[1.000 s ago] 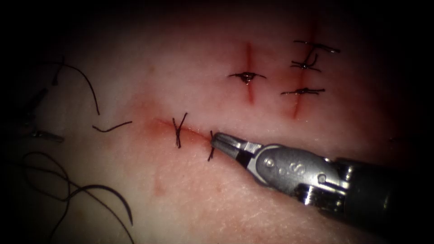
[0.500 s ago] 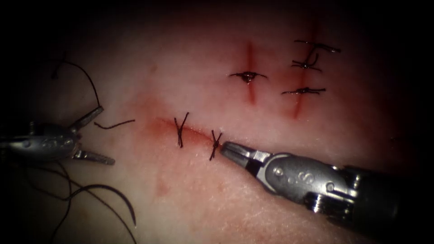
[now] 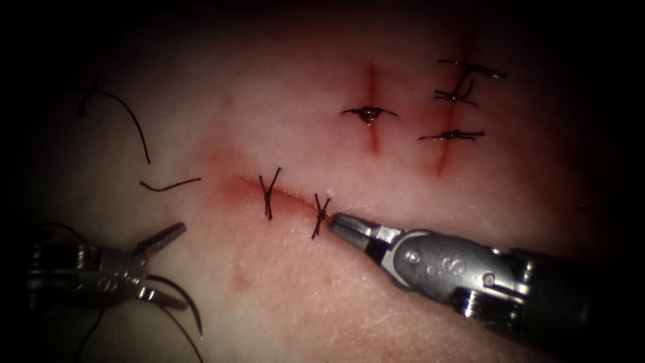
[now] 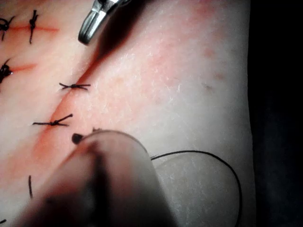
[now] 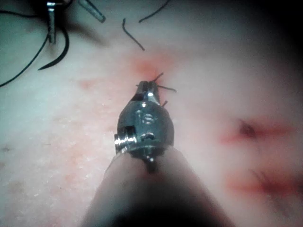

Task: Wound Closure
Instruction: Grab the needle near the tip with the left needle driver, then pass the needle off to the right needle driver, then hand the needle back to the left needle driver to adjust grip.

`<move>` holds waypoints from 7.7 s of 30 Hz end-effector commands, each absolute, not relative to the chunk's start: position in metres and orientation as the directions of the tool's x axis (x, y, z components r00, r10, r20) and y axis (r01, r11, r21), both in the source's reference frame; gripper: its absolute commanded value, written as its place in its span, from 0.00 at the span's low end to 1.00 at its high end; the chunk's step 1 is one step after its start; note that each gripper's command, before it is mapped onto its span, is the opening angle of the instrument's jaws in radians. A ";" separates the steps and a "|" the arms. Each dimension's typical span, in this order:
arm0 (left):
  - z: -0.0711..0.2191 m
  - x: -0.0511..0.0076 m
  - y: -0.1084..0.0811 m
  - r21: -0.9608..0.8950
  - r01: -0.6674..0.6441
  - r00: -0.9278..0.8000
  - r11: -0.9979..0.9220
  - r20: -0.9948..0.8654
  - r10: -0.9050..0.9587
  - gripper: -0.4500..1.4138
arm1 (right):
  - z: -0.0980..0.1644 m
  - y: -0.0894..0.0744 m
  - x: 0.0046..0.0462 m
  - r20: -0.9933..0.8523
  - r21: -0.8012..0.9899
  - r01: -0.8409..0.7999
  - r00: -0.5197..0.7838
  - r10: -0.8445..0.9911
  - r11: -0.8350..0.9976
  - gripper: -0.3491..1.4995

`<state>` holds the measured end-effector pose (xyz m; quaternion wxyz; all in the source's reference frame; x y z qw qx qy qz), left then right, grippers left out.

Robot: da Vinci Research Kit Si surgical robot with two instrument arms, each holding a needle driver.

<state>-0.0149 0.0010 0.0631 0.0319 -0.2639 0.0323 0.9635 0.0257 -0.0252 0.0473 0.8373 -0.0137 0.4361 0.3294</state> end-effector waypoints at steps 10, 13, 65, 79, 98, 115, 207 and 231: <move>0.062 -0.0162 -0.003 0.074 -0.355 -0.789 -0.932 -0.559 0.256 0.53 | 0.048 -0.026 0.0276 -0.746 0.251 -0.567 0.404 0.530 0.785 0.00; 0.062 -0.0169 -0.005 0.043 -0.486 -0.715 -0.873 -0.594 0.369 0.53 | 0.049 -0.026 0.0280 -0.746 0.246 -0.568 0.407 0.528 0.786 0.00; 0.072 -0.0187 -0.010 -0.231 -0.963 0.038 -0.138 -0.626 0.779 0.50 | 0.050 -0.028 0.0306 -0.740 0.196 -0.575 0.445 0.504 0.795 0.00; 0.070 -0.0189 -0.009 -0.400 -0.914 0.190 -0.067 -0.568 0.801 0.00 | 0.049 -0.028 0.0309 -0.741 0.193 -0.573 0.447 0.501 0.797 0.00; 0.068 -0.0239 -0.003 -0.151 -0.928 -0.134 -0.339 -0.716 0.685 0.00 | 0.044 -0.024 0.0336 -0.554 0.400 -0.787 0.199 0.808 0.469 0.91; 0.068 -0.0258 -0.002 -0.010 -0.923 -0.254 -0.384 -0.734 0.630 0.00 | 0.043 -0.020 0.0386 -0.451 0.057 -0.871 0.413 0.791 0.488 0.87; 0.065 -0.0329 0.007 -0.841 -0.149 0.183 -0.519 -0.540 0.822 0.73 | 0.046 -0.017 0.0257 -0.856 0.499 -0.245 0.011 0.517 0.831 0.00; 0.067 -0.0317 0.008 -0.966 -0.095 0.207 -0.240 -0.255 0.944 0.00 | 0.045 -0.017 0.0259 -0.829 0.551 -0.265 -0.070 0.554 0.791 0.04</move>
